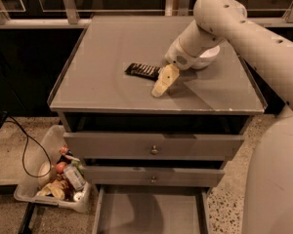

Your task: Place rxbar chocolate into bottom drawer

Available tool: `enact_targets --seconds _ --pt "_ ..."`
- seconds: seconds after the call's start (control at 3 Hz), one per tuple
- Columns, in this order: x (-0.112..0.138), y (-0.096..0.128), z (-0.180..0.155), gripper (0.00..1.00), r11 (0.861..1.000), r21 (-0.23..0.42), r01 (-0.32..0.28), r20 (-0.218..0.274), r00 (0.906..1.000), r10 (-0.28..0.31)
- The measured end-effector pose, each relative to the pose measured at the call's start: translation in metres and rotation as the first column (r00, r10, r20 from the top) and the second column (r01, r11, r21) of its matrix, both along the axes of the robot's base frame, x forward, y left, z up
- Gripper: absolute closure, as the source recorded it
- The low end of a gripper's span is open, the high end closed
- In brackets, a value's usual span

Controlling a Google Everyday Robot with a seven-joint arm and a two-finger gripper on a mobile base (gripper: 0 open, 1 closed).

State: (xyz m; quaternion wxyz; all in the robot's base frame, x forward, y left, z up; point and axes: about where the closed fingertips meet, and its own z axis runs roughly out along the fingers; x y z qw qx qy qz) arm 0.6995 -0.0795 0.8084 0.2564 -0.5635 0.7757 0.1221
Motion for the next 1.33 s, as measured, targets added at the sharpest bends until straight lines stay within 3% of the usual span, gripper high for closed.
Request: enact_targets --seconds 0.33,0.67,1.33 --pt "0.0029 0.0245 0.0251 0.0 0.999 -0.016 -0.039 0.009 0.9992 0.039" --pt "0.0029 0.0245 0.0251 0.0 0.999 -0.016 -0.039 0.009 0.9992 0.039" --pt "0.0029 0.0245 0.025 0.42 0.999 -0.016 -0.039 0.008 0.9992 0.039"
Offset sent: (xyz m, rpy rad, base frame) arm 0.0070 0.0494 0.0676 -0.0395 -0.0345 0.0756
